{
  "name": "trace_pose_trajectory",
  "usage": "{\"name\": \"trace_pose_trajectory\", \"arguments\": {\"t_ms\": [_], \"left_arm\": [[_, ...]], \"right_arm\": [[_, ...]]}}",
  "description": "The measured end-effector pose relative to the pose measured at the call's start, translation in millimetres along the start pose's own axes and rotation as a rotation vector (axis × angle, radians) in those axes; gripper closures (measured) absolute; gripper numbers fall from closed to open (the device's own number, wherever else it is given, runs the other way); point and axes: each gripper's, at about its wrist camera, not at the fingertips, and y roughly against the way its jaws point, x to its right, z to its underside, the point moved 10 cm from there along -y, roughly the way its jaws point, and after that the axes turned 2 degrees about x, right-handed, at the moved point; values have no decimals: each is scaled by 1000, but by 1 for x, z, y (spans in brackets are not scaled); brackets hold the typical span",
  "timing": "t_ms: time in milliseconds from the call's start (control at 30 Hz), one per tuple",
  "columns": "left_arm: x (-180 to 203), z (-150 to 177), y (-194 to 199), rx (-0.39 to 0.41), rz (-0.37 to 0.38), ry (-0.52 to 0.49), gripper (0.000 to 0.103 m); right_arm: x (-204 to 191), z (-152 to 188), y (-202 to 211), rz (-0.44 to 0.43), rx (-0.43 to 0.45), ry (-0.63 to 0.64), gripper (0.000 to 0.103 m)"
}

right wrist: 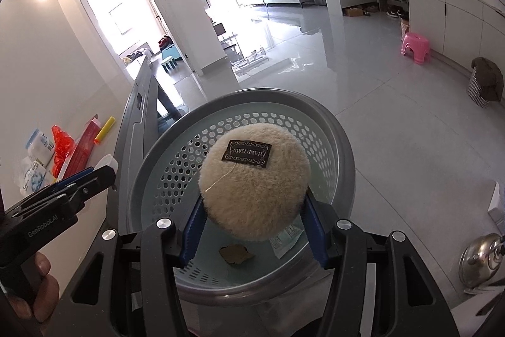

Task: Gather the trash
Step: 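Carry the cap and ball over the basket and open both tools, then withdraw both tools from the basket back toward the table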

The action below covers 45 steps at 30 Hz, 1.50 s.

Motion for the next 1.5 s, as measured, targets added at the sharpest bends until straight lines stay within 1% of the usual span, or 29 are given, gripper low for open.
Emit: {"name": "trace_pose_trajectory", "arguments": {"t_ms": [133, 300, 667, 933, 1033, 1067, 1100, 1167, 1300, 1500], "left_arm": [[5, -3, -13, -3, -15, -18, 64], [13, -3, -23, -22, -3, -22, 64], [15, -2, -29, -42, 4, -41, 63], [7, -2, -28, -52, -9, -29, 63], [5, -2, -28, -56, -13, -27, 62], [4, -2, -27, -56, -15, -23, 59], [3, -2, -27, -54, -17, -21, 54], [1, -2, -25, -49, -20, -15, 49], [-3, -3, -22, -47, -27, -5, 48], [-8, -1, -16, -41, -29, 2, 48]], "right_arm": [[3, -7, -3, -13, 2, 0, 49], [7, -13, -6, -7, -1, 31, 49], [10, -3, -26, -3, -64, 26, 49], [2, -4, -34, -2, -72, 52, 48], [1, -5, -34, 3, -71, 56, 45], [0, -5, -35, 0, -72, 57, 42], [-1, -5, -35, -6, -71, 58, 35], [-3, -6, -33, -13, -55, 57, 29], [-3, -9, -28, -5, -39, 64, 29], [-4, -8, -24, -2, -38, 64, 29]]}}
